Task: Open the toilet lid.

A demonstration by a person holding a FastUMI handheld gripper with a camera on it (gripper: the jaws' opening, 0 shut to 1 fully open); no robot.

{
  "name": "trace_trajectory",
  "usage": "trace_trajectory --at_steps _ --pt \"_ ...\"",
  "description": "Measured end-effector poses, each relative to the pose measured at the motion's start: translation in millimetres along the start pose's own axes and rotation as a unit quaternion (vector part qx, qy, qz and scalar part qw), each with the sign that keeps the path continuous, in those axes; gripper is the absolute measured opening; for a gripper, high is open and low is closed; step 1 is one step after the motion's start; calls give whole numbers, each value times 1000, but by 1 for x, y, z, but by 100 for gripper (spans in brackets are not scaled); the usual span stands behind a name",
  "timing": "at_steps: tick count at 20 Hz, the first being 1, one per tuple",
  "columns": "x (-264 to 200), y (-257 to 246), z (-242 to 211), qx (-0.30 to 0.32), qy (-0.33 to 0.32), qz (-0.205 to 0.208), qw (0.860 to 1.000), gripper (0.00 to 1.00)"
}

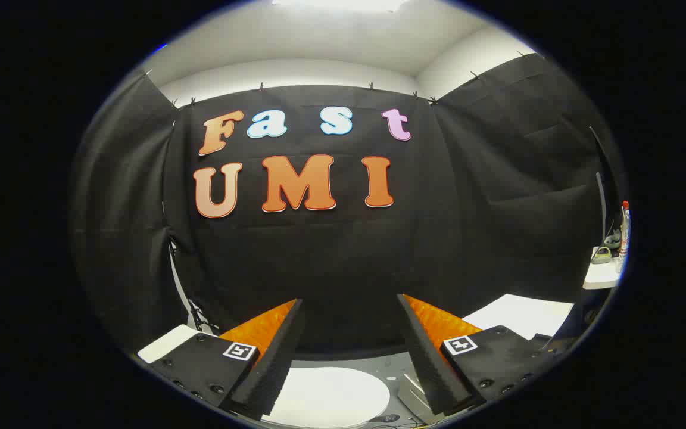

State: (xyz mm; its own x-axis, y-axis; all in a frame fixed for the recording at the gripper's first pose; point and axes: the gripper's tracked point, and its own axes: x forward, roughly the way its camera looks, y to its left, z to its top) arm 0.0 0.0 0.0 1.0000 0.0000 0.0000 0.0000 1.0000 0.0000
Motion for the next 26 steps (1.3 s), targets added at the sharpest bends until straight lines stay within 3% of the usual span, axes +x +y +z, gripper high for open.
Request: trace_trajectory --at_steps 26 --pt "2 -6 -10 2 4 0 1000 98"
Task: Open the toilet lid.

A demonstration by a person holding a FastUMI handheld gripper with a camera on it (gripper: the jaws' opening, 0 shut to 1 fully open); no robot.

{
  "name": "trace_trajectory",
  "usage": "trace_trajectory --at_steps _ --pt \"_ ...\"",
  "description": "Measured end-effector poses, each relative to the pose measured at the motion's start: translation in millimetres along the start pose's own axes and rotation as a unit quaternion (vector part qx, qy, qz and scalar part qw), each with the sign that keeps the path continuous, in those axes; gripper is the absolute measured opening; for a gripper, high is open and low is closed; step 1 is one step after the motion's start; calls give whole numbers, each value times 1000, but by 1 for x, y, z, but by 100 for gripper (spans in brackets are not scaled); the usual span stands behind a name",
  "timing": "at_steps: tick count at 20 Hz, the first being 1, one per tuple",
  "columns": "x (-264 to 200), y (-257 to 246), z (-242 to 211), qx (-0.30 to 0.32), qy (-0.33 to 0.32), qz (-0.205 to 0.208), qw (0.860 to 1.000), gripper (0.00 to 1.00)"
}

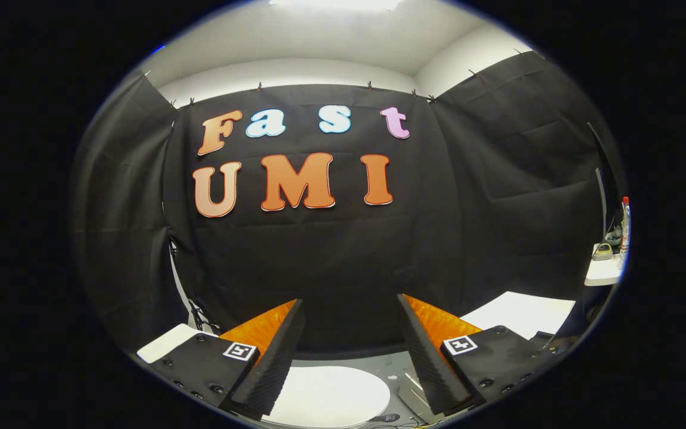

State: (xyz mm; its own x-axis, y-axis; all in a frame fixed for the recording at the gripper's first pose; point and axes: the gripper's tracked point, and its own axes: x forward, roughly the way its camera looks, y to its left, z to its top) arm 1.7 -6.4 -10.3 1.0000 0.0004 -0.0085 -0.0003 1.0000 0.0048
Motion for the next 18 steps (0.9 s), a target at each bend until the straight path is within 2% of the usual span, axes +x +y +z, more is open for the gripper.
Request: trace_trajectory --at_steps 7,14,18 --pt "7 -17 -38 18 -7 -2 1000 98" --pt "16 -57 -117 80 10 -22 996 98" --pt "19 -81 -171 95 34 -42 994 98"
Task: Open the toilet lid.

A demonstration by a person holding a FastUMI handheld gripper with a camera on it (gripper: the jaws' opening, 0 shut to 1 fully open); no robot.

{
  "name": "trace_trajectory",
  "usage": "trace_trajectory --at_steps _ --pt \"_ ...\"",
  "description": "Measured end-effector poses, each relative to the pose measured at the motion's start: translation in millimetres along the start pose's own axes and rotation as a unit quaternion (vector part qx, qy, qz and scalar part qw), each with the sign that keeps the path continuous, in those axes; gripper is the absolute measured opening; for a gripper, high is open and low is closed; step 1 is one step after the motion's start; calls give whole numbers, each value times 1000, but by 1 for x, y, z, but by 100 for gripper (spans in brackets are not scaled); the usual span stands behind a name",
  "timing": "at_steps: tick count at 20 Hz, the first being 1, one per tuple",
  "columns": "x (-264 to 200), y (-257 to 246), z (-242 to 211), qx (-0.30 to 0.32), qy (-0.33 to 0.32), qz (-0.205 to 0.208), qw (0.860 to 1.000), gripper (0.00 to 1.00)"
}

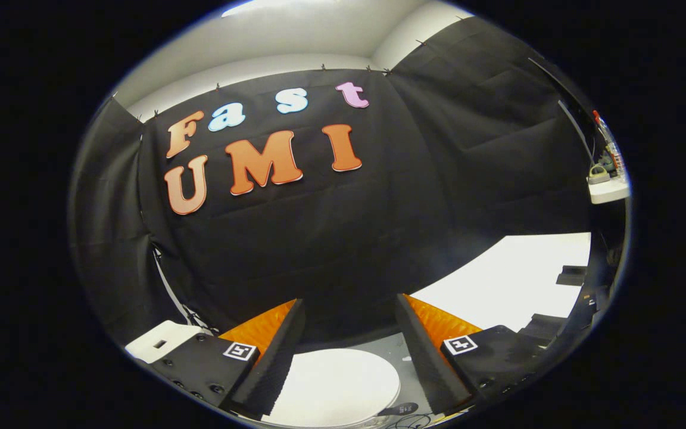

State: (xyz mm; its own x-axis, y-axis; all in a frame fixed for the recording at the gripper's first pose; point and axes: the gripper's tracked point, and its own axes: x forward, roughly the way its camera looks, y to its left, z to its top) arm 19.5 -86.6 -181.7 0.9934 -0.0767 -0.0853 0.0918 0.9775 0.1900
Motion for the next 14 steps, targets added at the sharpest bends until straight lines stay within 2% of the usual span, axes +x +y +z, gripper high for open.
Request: trace_trajectory --at_steps 6,14 --pt "6 -49 -60 35 9 -50 998 98" --pt "2 -116 -185 47 95 -111 988 99"
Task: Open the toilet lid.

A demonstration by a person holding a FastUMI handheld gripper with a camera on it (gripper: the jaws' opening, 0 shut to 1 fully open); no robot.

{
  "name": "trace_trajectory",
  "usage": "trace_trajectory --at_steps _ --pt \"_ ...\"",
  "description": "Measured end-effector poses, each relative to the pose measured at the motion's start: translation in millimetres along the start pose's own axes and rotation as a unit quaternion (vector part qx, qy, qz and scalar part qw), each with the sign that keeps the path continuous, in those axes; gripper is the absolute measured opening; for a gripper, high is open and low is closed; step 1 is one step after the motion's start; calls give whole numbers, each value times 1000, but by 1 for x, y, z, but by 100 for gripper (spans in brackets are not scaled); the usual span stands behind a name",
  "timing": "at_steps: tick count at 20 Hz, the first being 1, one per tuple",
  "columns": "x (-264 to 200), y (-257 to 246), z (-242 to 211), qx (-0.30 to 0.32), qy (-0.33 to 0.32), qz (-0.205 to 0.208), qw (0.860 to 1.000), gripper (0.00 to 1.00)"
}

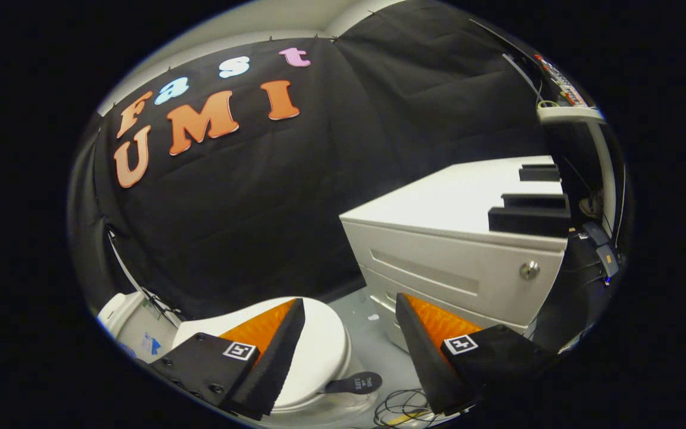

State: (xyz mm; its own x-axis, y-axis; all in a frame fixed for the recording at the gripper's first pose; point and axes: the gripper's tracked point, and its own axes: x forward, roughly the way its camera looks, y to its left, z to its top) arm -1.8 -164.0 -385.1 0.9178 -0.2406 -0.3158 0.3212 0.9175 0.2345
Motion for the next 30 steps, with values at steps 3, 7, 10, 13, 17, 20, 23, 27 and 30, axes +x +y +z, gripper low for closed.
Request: trace_trajectory --at_steps 3,7,10,13,17,20,23,27,30 --pt "5 -15 -41 24 34 -14 999 99" --pt "11 -24 -85 49 74 -22 996 99" --pt "13 -23 -108 76 101 -19 992 97" --pt "14 -24 -128 93 129 -14 987 93" --pt "1 -14 -137 149 177 8 973 77" --pt "-8 -5 -144 212 219 31 952 65" --pt "-14 -5 -143 250 231 34 940 51" --pt "-12 -3 -135 260 220 37 939 38" --pt "-16 -1 -129 276 222 33 935 20"
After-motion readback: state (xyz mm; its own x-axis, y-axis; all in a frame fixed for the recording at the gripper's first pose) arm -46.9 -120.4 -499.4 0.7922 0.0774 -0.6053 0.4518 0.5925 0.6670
